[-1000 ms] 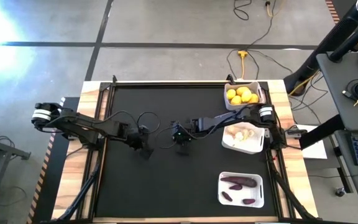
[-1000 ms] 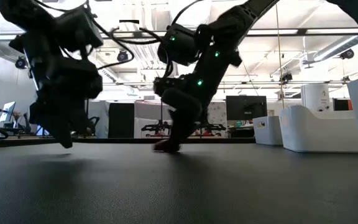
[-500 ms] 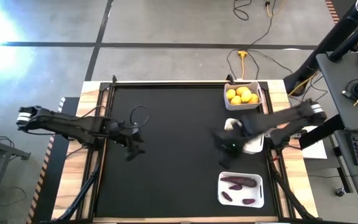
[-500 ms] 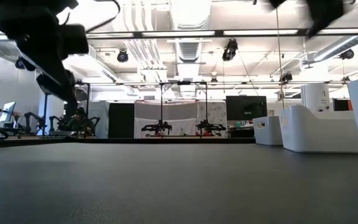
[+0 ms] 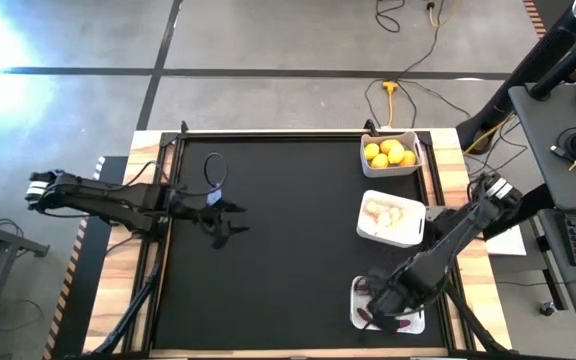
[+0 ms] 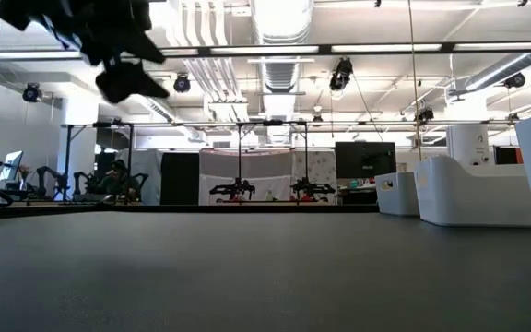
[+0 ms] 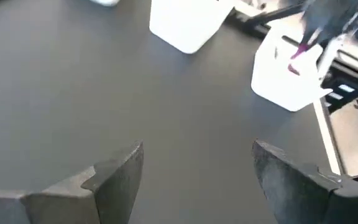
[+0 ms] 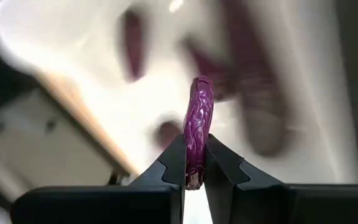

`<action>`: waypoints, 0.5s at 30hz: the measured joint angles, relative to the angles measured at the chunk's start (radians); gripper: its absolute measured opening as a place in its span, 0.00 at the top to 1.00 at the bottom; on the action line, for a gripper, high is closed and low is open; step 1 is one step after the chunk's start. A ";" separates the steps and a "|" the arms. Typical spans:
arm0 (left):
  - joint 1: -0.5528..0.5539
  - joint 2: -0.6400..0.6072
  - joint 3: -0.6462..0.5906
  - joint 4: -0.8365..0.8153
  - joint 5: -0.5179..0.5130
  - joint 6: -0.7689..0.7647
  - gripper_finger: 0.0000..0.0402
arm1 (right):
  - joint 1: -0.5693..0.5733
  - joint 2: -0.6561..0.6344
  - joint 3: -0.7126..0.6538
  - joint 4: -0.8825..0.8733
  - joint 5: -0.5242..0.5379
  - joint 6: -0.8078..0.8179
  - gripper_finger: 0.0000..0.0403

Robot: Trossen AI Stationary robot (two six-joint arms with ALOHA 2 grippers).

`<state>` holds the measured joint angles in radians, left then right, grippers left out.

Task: Sort produce into baskets
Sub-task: Put the eggplant into the bottom white bin

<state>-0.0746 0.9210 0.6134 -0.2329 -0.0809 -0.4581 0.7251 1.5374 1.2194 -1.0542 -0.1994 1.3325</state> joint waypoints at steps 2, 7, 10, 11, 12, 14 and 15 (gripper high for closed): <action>-0.005 -0.023 0.013 -0.005 0.001 0.035 0.30 | 0.003 0.039 -0.036 0.111 -0.081 -0.085 0.93; -0.038 -0.122 0.010 -0.023 0.020 0.100 0.30 | 0.001 0.120 -0.086 0.149 -0.130 -0.151 0.93; -0.064 -0.191 -0.002 -0.063 0.013 0.117 0.30 | -0.001 0.147 -0.115 0.143 -0.125 -0.069 0.89; -0.075 -0.213 -0.005 -0.077 0.012 0.136 0.30 | -0.002 0.148 -0.121 0.147 -0.133 -0.045 0.87; -0.085 -0.233 -0.006 -0.088 0.012 0.159 0.30 | -0.005 0.147 -0.126 0.151 -0.143 -0.032 0.84; -0.107 -0.269 -0.006 -0.117 0.019 0.189 0.30 | -0.008 0.143 -0.132 0.146 -0.158 -0.015 0.77; -0.116 -0.284 -0.006 -0.142 0.028 0.197 0.30 | -0.010 0.134 -0.132 0.147 -0.159 -0.010 0.73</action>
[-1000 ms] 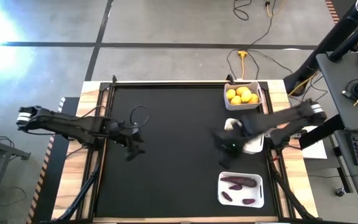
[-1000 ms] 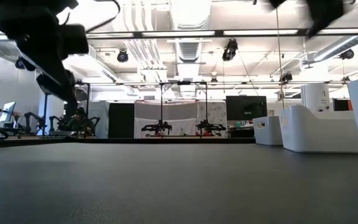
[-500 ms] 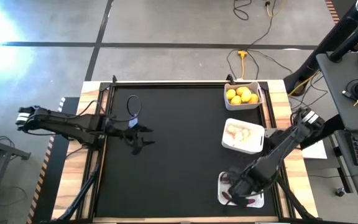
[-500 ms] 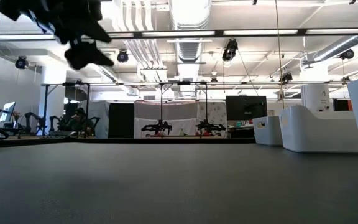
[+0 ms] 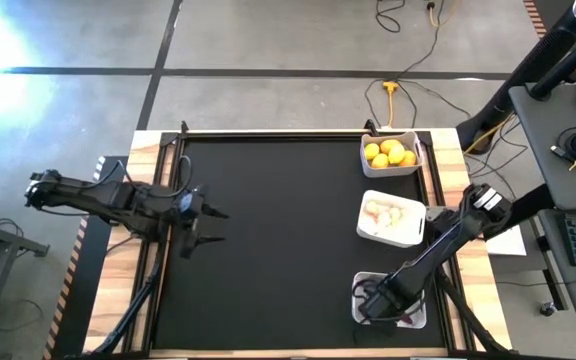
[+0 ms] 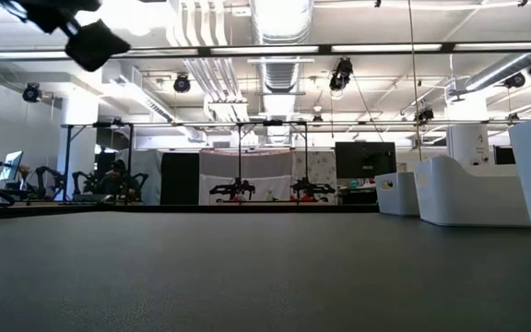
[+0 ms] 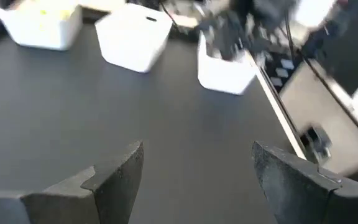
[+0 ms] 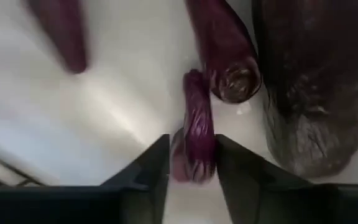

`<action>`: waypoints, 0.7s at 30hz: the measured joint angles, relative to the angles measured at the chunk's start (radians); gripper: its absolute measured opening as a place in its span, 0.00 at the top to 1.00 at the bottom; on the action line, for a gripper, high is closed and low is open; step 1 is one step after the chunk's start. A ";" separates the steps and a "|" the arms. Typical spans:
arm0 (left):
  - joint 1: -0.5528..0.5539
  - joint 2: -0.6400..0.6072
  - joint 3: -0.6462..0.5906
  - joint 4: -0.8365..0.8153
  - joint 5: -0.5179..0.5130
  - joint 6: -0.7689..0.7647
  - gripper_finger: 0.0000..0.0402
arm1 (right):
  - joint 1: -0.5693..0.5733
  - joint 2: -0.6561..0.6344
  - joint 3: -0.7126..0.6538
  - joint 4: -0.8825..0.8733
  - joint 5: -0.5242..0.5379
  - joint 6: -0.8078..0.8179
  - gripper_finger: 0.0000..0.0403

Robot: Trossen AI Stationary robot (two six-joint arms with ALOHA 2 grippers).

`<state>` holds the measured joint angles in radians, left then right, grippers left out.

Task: Sort produce into baskets
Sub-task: Put the eggplant into the bottom white bin, then return to Home Position

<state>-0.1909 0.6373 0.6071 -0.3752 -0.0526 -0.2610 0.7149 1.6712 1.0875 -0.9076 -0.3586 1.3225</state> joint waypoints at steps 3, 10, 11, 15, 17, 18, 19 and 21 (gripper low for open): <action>-0.028 -0.036 -0.001 -0.099 0.032 0.007 0.30 | -0.015 -0.046 0.029 -0.026 -0.003 -0.005 0.61; -0.070 -0.084 -0.009 -0.130 0.038 0.061 0.30 | -0.117 -0.162 0.127 -0.119 0.221 -0.199 0.49; -0.070 -0.088 -0.009 -0.128 0.038 0.066 0.30 | -0.137 -0.176 0.141 -0.118 0.279 -0.256 0.48; -0.073 -0.119 -0.010 -0.109 0.145 0.136 0.30 | -0.220 -0.204 0.216 -0.045 0.491 -0.560 0.50; -0.073 -0.146 -0.013 -0.081 0.147 0.132 0.30 | -0.257 -0.210 0.249 0.049 0.612 -0.677 0.51; -0.073 -0.163 -0.016 -0.084 0.144 0.128 0.30 | -0.275 -0.211 0.260 0.108 0.674 -0.724 0.52; -0.076 -0.181 -0.024 -0.093 0.140 0.128 0.30 | -0.296 -0.211 0.266 0.177 0.721 -0.771 0.53; -0.084 -0.224 -0.050 -0.094 0.141 0.124 0.30 | -0.354 -0.211 0.265 0.328 0.700 -0.864 0.55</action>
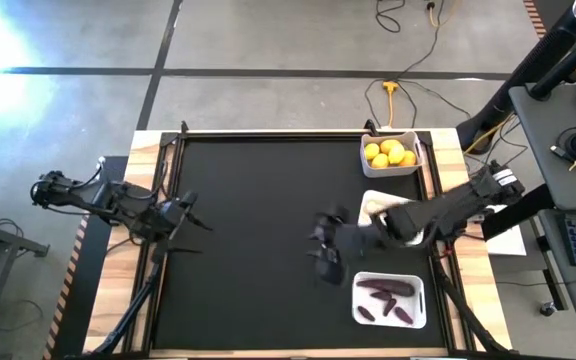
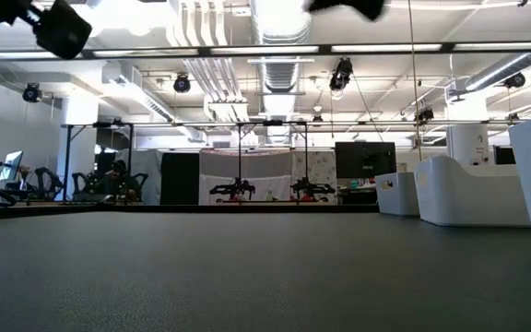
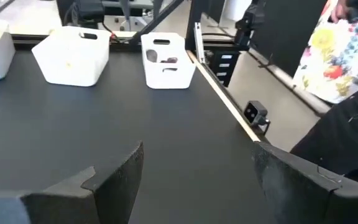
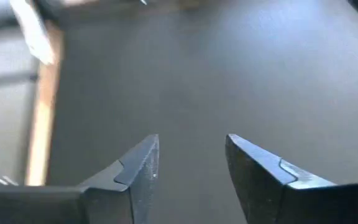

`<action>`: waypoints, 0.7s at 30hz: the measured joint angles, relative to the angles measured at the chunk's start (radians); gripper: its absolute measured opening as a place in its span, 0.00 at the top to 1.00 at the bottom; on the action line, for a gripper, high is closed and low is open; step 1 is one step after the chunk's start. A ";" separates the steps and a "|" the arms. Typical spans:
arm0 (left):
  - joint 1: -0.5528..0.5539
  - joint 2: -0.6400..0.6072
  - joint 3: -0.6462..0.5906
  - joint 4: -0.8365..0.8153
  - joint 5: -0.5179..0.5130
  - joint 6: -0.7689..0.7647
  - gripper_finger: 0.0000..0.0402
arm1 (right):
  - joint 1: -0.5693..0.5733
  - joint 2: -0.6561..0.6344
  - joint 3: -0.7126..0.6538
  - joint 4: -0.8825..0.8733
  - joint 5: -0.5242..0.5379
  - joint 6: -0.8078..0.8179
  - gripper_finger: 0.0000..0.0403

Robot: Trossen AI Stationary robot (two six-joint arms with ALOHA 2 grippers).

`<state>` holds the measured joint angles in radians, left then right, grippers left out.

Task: Sort produce into baskets
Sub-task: Return to Home Position

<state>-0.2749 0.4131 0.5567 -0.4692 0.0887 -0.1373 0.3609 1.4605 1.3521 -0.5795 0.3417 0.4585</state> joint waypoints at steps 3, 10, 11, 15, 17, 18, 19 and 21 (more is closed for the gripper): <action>-0.014 -0.069 -0.064 0.025 -0.002 -0.022 0.30 | -0.097 0.005 -0.034 0.286 -0.213 -0.140 0.62; -0.017 -0.183 -0.259 0.179 -0.002 -0.129 0.30 | -0.268 0.068 -0.066 0.608 -0.481 -0.303 0.87; -0.017 -0.196 -0.282 0.206 -0.002 -0.138 0.30 | -0.287 0.069 -0.072 0.626 -0.481 -0.318 0.91; -0.017 -0.257 -0.336 0.291 0.006 -0.129 0.30 | -0.332 0.062 -0.133 0.756 -0.481 -0.323 0.97; -0.017 -0.298 -0.353 0.296 0.003 -0.095 0.30 | -0.336 0.058 -0.179 0.823 -0.496 -0.309 0.97; -0.017 -0.322 -0.366 0.297 0.003 -0.078 0.30 | -0.336 0.054 -0.208 0.866 -0.499 -0.292 0.97; -0.017 -0.349 -0.383 0.303 0.012 -0.062 0.30 | -0.335 0.051 -0.239 0.913 -0.500 -0.271 0.97; -0.015 -0.407 -0.423 0.333 0.085 -0.043 0.30 | -0.335 0.046 -0.306 1.032 -0.503 -0.225 0.97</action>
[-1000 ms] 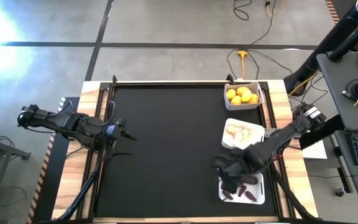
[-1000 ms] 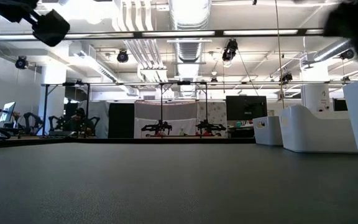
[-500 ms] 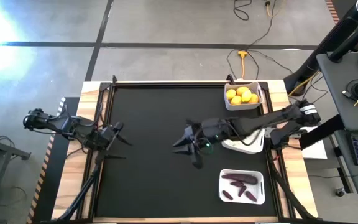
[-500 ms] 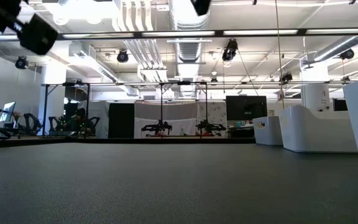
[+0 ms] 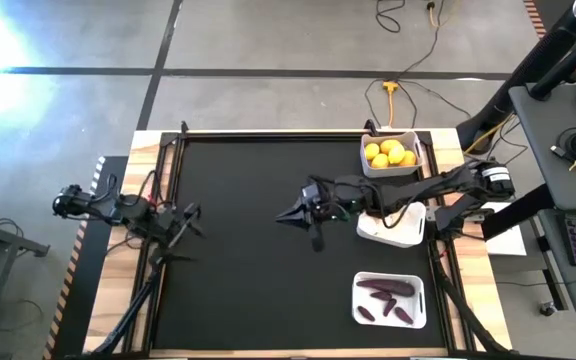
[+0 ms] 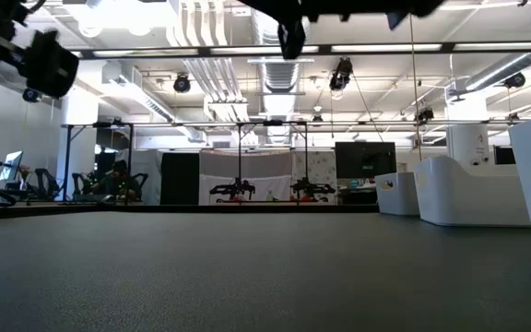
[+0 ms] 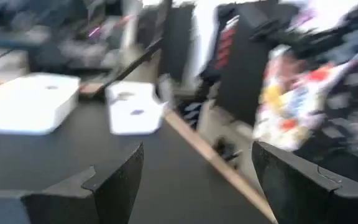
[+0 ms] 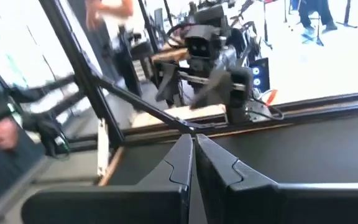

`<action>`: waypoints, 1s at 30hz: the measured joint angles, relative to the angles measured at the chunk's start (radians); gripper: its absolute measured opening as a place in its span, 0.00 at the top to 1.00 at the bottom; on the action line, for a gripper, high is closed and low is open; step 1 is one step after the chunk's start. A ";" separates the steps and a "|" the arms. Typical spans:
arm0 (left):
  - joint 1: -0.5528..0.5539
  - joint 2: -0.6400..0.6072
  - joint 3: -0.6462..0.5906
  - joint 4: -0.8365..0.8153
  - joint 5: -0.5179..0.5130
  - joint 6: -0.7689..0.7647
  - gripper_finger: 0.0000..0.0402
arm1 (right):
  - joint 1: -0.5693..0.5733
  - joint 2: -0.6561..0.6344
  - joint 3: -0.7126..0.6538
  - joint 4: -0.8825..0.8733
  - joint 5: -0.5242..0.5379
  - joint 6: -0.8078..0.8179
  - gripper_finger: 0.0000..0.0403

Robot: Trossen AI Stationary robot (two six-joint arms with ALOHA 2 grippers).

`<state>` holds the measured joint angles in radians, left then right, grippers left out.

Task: Sort produce into baskets
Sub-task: Return to Home Position

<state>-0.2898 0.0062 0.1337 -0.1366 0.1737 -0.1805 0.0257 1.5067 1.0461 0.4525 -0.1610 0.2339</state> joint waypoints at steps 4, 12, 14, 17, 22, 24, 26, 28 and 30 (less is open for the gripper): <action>0.011 0.009 -0.109 0.232 0.022 -0.002 0.30 | 0.003 -0.020 -0.145 0.198 0.003 0.079 0.97; 0.042 0.040 -0.124 0.272 -0.011 -0.027 0.30 | 0.004 -0.263 -0.431 0.419 0.040 0.107 0.97; 0.050 0.035 -0.124 0.282 0.033 -0.003 0.30 | -0.004 -0.340 -0.504 0.414 0.084 0.121 0.97; 0.063 0.031 -0.124 0.279 -0.005 -0.013 0.30 | -0.008 -0.461 -0.607 0.424 0.131 0.171 0.97; 0.059 0.037 -0.124 0.191 0.032 -0.133 0.30 | -0.006 -0.627 -0.760 0.420 0.141 0.288 0.97; 0.057 0.045 -0.124 0.190 0.043 -0.138 0.30 | -0.007 -0.685 -0.814 0.421 0.144 0.346 0.97; 0.058 0.050 -0.124 0.205 0.045 -0.139 0.30 | -0.007 -0.743 -0.866 0.418 0.138 0.362 0.97; 0.058 0.048 -0.124 0.213 0.043 -0.143 0.30 | -0.006 -0.800 -0.911 0.420 0.136 0.360 0.97; 0.058 0.047 -0.124 0.211 0.032 -0.151 0.30 | -0.006 -0.851 -0.952 0.421 0.137 0.348 0.97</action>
<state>-0.2317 0.0528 0.0101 0.0740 0.2056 -0.3317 0.0193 0.6553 0.0939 0.8730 -0.0245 0.5821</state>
